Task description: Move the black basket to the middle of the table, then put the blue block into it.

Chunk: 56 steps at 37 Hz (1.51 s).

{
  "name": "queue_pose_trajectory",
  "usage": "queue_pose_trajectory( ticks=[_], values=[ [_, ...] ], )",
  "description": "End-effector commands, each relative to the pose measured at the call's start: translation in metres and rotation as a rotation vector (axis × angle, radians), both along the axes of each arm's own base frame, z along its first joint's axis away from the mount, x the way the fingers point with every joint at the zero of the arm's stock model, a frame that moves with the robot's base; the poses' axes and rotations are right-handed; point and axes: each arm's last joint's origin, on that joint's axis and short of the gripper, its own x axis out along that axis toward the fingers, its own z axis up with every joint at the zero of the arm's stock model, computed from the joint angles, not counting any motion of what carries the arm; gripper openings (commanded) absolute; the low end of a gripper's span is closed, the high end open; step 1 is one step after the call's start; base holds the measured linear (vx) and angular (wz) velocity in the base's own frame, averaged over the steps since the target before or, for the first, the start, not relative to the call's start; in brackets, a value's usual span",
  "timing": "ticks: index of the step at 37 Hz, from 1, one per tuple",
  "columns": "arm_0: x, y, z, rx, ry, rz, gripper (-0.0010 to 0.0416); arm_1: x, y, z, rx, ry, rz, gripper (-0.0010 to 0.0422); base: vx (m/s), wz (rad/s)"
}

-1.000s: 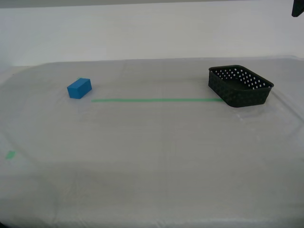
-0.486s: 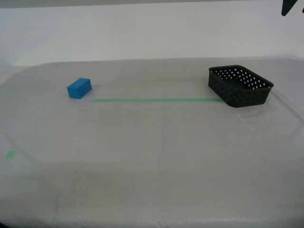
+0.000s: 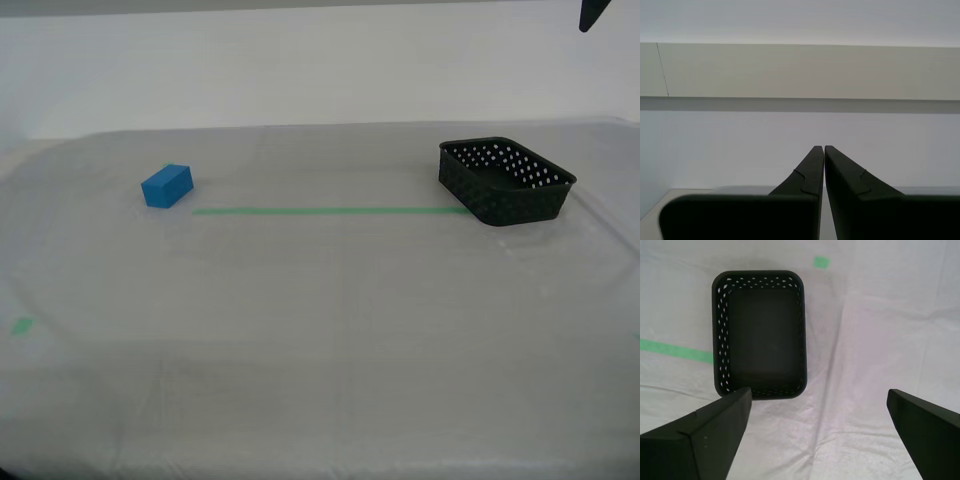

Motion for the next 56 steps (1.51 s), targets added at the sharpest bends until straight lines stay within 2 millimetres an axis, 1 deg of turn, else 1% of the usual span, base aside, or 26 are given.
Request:
queue_pose_trajectory(
  ticks=[1, 2, 4, 8, 11, 13, 29, 37, 47, 55, 56],
  values=[
    [0.001, 0.000, 0.001, -0.010, -0.015, 0.002, 0.0404, 0.000, 0.000, 0.001, 0.002, -0.005, 0.001, 0.0000, 0.000, 0.000],
    [0.001, 0.000, 0.001, -0.009, -0.016, 0.002, 0.0395, 0.000, 0.000, 0.001, 0.001, -0.005, 0.001, 0.0000, 0.000, 0.000],
    [0.002, 0.000, 0.001, -0.009, -0.025, 0.002, 0.0392, 0.000, 0.000, 0.001, 0.002, -0.005, 0.001, 0.0000, 0.000, 0.000],
    [0.008, 0.000, -0.004, -0.008, -0.023, 0.002, 0.0405, 0.000, 0.000, 0.001, 0.002, -0.005, 0.001, 0.0000, 0.000, 0.000],
    [0.014, 0.000, -0.015, -0.009, 0.010, 0.002, 0.0398, 0.000, 0.000, 0.001, 0.002, -0.006, 0.001, 0.0000, 0.000, 0.000],
    [0.018, 0.001, -0.022, -0.008, 0.032, 0.003, 0.0403, 0.000, 0.000, 0.001, 0.002, -0.006, 0.001, 0.0000, 0.000, 0.000],
    [0.054, 0.005, -0.083, -0.003, 0.166, -0.002, 0.0401, 0.000, 0.000, 0.001, 0.001, -0.005, 0.001, 0.0000, 0.000, 0.000],
    [0.071, 0.008, -0.105, -0.003, 0.178, 0.001, 0.0400, 0.000, 0.000, 0.001, 0.001, -0.005, 0.001, 0.0000, 0.000, 0.000],
    [0.083, 0.008, -0.135, -0.010, 0.209, -0.001, 0.0400, 0.000, 0.000, 0.001, 0.002, -0.005, 0.001, 0.0000, 0.000, 0.000],
    [0.090, 0.009, -0.151, -0.012, 0.206, -0.010, 0.0400, 0.000, 0.000, 0.001, 0.002, -0.006, 0.001, 0.0000, 0.000, 0.000],
    [0.092, 0.009, -0.155, -0.013, 0.211, -0.010, 0.0400, 0.000, 0.000, 0.001, 0.001, -0.005, 0.000, 0.0000, 0.000, 0.000]
  ],
)
